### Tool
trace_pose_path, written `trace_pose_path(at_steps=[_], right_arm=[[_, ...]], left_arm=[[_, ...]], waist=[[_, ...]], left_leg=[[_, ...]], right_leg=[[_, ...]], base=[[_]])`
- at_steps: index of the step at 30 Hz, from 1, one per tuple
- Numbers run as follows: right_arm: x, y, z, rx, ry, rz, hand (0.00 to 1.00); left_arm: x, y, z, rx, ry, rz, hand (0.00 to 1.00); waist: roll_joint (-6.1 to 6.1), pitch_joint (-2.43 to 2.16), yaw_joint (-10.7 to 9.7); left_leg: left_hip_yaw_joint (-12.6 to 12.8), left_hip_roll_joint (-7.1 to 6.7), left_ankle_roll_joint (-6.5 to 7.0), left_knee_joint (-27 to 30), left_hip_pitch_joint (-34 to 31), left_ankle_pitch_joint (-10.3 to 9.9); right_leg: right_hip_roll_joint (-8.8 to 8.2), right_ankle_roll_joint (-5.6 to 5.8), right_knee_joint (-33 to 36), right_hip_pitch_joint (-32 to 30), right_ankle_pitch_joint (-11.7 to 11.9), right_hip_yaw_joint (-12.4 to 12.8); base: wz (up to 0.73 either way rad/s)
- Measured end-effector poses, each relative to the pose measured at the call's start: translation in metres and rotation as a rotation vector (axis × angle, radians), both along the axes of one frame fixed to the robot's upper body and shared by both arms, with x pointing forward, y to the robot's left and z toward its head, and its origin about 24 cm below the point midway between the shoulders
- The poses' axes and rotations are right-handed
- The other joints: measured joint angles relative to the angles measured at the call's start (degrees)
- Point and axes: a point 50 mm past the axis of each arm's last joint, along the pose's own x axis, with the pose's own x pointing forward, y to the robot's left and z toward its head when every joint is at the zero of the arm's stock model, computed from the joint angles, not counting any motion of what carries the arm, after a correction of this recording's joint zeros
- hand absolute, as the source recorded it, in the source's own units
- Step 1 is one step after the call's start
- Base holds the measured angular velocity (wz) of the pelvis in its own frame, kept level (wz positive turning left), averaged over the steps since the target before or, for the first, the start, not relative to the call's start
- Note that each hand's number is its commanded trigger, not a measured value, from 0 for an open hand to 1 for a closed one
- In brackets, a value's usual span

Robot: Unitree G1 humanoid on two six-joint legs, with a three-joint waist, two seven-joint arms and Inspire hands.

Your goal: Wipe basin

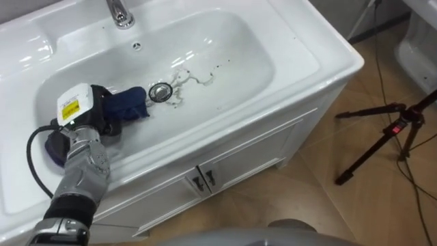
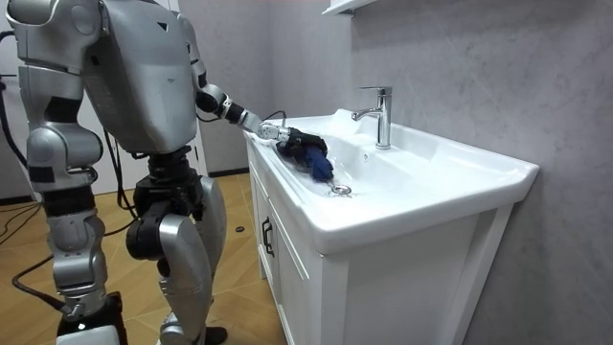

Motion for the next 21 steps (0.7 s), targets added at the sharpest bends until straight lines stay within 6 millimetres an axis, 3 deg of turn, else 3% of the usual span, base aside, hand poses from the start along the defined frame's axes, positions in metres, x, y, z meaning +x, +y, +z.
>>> trace_pose_path(at_steps=[3,8,17,21], right_arm=[[0.004,0.000,0.000,0.002,-0.006,0.004,0.00],[0.006,-0.001,0.000,0.000,-0.010,0.005,0.00],[0.012,-0.014,0.005,-0.045,-0.003,0.006,0.00],[0.014,-0.015,0.006,-0.053,0.001,0.003,0.00]], left_arm=[[-0.003,0.003,-0.005,0.054,0.056,-0.026,1.00],[0.006,0.008,-0.003,0.100,0.077,-0.037,1.00],[0.003,0.016,-0.004,0.252,0.215,-0.118,1.00],[0.005,0.015,-0.003,0.336,0.262,-0.174,1.00]], waist=[[-0.12,0.07,-1.0],[-0.38,0.23,-1.1],[-0.02,0.07,-1.8],[-0.37,0.26,-1.7]], left_leg=[[0.1,-0.02,0.00,0.0,0.0,0.0],[0.4,-0.01,-0.01,0.1,0.0,0.0],[2.7,0.20,-0.02,0.1,0.1,0.0],[3.1,0.26,-0.13,0.1,0.3,0.1]], right_leg=[[-0.03,0.05,0.1,0.0,0.0,0.0],[-0.01,0.09,0.1,-0.1,0.2,0.2],[0.16,0.09,0.8,-0.8,0.2,1.4],[0.22,0.07,0.9,-0.9,0.2,1.6]], base=[[0.01],[-0.01],[-0.08],[-0.03]])
